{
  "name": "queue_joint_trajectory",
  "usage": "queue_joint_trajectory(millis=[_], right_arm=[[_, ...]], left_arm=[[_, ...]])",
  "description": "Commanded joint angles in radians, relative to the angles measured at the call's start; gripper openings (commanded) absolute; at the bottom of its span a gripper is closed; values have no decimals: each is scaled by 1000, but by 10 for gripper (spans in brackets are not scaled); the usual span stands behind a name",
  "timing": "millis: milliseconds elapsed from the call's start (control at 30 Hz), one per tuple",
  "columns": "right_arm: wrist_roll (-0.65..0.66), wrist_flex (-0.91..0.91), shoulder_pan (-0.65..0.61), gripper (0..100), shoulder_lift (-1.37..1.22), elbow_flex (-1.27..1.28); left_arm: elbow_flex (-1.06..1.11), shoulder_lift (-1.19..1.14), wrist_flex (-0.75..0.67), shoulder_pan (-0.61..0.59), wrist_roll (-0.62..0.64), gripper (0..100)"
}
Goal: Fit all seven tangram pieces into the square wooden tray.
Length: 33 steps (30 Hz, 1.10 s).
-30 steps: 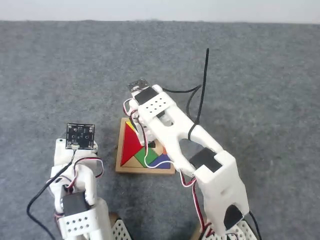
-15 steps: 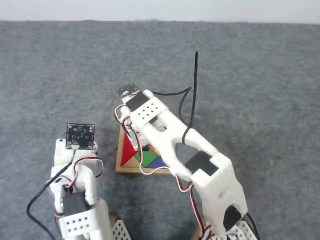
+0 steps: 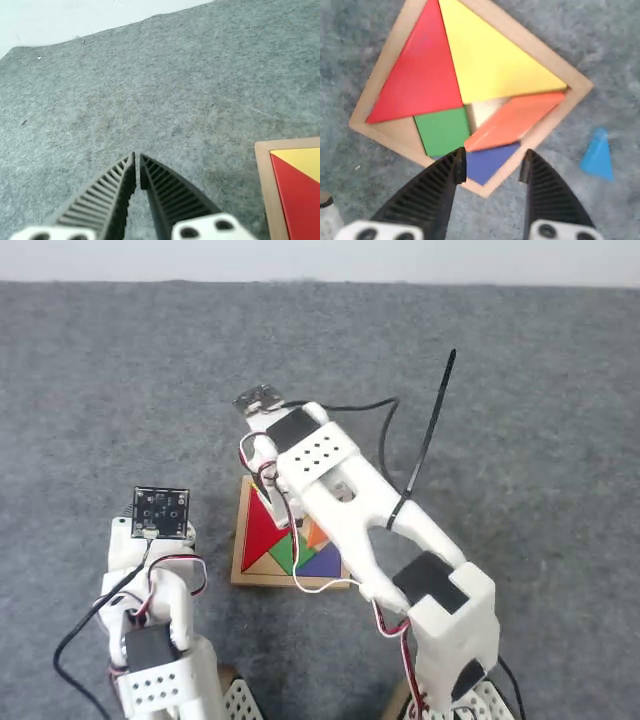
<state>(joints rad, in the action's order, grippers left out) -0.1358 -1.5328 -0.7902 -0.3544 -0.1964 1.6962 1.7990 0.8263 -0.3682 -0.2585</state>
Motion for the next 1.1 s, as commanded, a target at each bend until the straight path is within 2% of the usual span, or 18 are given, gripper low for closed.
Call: queue_joint_trajectory(millis=[0, 33, 233, 600, 933, 1067], right_arm=[[25, 105, -53, 37, 76, 38], [48, 133, -62, 6, 76, 57], [100, 291, -35, 29, 76, 192], [100, 283, 70, 29, 87, 278], [144, 277, 77, 29, 88, 278], [144, 225, 96, 29, 185, 278]], left_arm=[[-13, 20, 3, -8, -12, 15], [-13, 20, 3, -8, -12, 15], [-13, 20, 3, -8, -12, 15], [-13, 20, 3, -8, -12, 15], [-13, 20, 3, -8, -12, 15], [-13, 20, 3, -8, -12, 15]])
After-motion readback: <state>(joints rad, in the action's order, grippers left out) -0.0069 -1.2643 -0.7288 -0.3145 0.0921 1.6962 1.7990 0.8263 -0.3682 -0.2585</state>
